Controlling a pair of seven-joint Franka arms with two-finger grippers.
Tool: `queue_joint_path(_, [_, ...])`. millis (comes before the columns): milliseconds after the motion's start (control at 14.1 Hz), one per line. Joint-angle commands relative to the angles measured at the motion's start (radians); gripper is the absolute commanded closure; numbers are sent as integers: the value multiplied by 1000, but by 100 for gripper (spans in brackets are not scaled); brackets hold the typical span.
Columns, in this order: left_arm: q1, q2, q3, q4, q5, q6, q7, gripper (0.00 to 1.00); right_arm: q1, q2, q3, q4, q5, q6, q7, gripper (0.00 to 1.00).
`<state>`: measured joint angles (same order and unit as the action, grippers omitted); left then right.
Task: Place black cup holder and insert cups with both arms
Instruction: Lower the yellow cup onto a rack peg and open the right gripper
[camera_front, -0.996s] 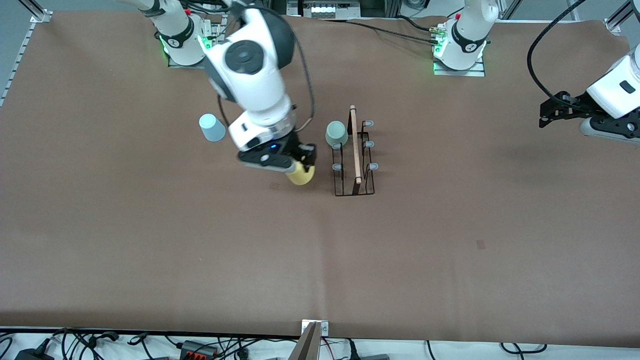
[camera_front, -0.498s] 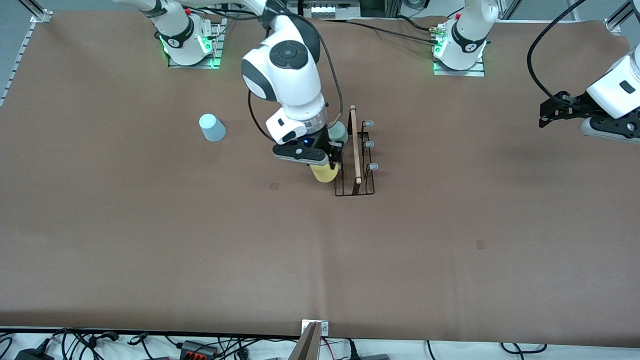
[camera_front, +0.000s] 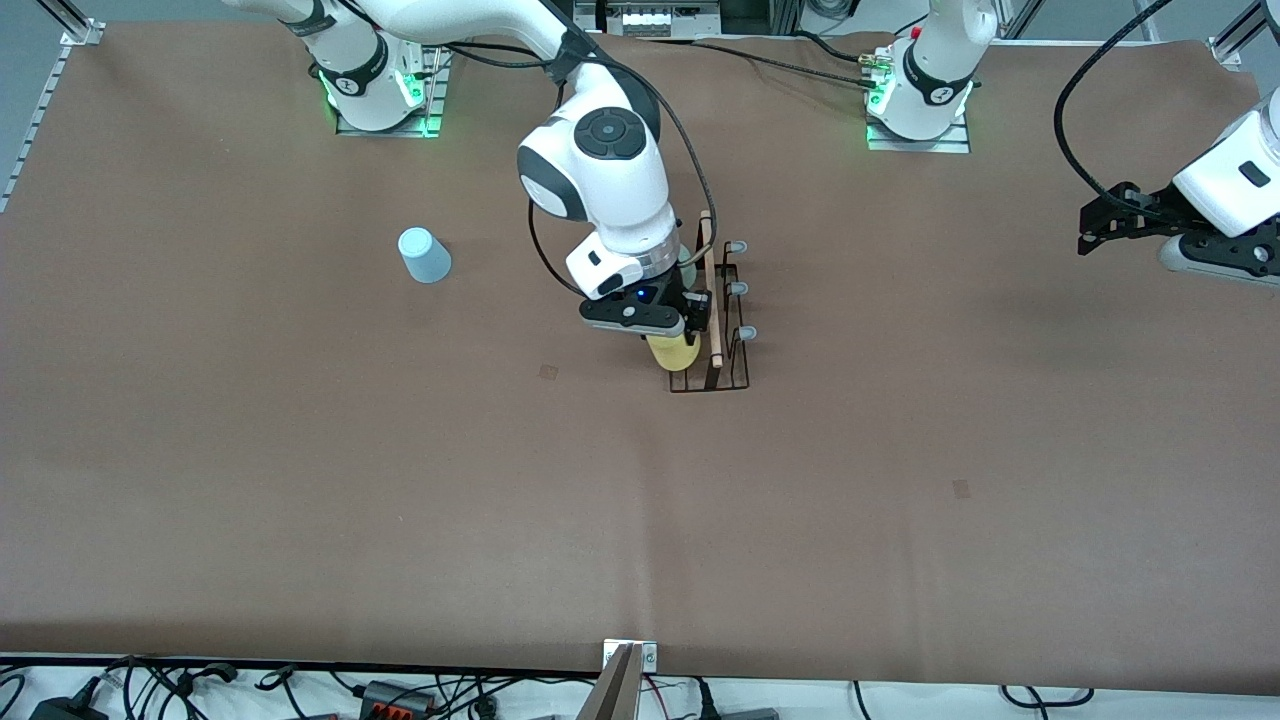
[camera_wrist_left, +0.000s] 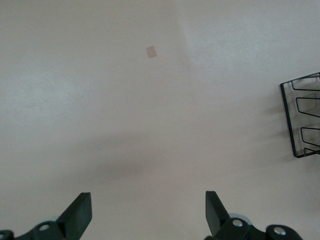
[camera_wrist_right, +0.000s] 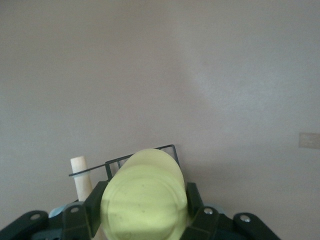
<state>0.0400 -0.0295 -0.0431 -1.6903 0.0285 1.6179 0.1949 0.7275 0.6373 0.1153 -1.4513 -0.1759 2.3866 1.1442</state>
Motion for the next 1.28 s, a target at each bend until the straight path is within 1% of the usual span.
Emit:
queue_joint_path(0, [-2, 3, 0, 17, -13, -18, -11, 0, 26, 28, -17, 31, -16, 5, 31, 89])
queue_joint_path(71, [-2, 3, 0, 18, -13, -18, -9, 0, 26, 31, -16, 31, -17, 5, 29, 64])
queue_joint_path(142, [-2, 3, 0, 17, -13, -18, -11, 0, 26, 33, -16, 29, -22, 5, 26, 22])
queue_joint_path(213, [0, 3, 0, 17, -13, -18, -11, 0, 26, 33, -17, 29, -25, 3, 20, 0])
queue_joint_path(427, [0, 3, 0, 17, -13, -18, -11, 0, 12, -1, -25, 28, -36, -9, 3, 0])
queue_joint_path(498, [-2, 3, 0, 17, -13, -18, -9, 0, 1, -23, -32, 26, -34, -32, -7, 0])
queue_joint_path(640, [-2, 2, 0, 18, -13, -18, -11, 0, -22, -73, -55, 25, -24, -119, -56, 0])
queue_joint_path(711, [-2, 3, 0, 17, -13, -18, -9, 0, -72, -120, -51, 10, -19, -183, -122, 0])
queue_joint_path(854, [0, 3, 0, 17, -13, -18, -11, 0, -158, -209, -37, -53, -22, -259, -213, 0])
queue_joint_path(996, [-2, 2, 0, 17, -13, -18, -11, 0, -303, -307, 22, -142, -11, -305, -381, 0])
queue_joint_path(1138, [0, 3, 0, 17, -13, -18, -11, 0, -406, -376, 27, -170, 2, -393, -496, 0])
queue_joint_path(1209, [0, 3, 0, 18, -13, -18, -11, 0, -454, -402, 27, -169, 27, -443, -556, 0])
